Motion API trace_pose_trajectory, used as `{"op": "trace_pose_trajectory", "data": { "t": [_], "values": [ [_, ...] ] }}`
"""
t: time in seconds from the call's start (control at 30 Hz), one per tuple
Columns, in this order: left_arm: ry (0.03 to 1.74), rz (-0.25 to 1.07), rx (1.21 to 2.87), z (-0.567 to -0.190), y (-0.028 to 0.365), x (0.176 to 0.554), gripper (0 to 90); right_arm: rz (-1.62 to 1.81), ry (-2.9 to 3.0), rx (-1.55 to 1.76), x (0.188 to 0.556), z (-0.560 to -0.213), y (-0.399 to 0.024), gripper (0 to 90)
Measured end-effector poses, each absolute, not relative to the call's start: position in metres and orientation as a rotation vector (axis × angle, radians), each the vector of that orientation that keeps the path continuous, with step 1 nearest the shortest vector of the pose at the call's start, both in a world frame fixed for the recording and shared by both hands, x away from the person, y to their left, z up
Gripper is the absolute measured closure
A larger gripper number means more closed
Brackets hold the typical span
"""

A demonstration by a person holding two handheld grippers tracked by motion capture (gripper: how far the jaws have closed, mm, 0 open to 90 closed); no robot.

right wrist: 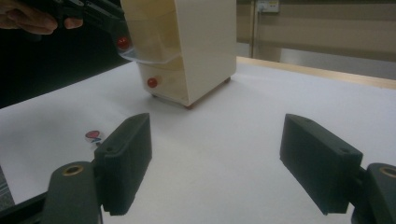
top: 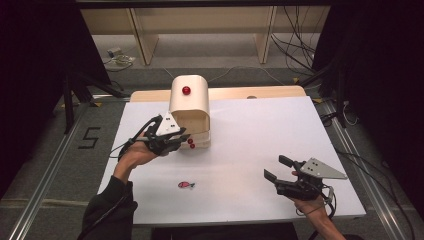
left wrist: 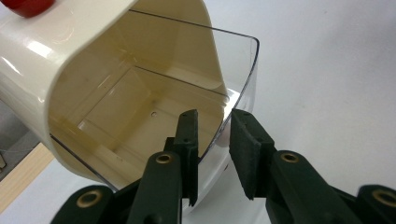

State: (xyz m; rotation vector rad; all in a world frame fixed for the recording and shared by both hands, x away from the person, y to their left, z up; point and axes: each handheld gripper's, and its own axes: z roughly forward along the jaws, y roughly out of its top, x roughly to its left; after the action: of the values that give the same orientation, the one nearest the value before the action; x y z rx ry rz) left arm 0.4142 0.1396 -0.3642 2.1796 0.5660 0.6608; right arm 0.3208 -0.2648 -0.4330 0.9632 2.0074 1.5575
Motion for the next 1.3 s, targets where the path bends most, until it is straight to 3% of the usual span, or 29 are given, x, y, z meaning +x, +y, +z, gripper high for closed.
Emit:
{"op": "trace_pose_trajectory", "data": {
  "t": [1.3],
  "values": [
    [0.552,0.629,2.225,-0.361,0.138,0.4071,73.3,1.558,2.006,0.962,0.3208,-0.4327,-0.2649,25.9]
  ]
}}
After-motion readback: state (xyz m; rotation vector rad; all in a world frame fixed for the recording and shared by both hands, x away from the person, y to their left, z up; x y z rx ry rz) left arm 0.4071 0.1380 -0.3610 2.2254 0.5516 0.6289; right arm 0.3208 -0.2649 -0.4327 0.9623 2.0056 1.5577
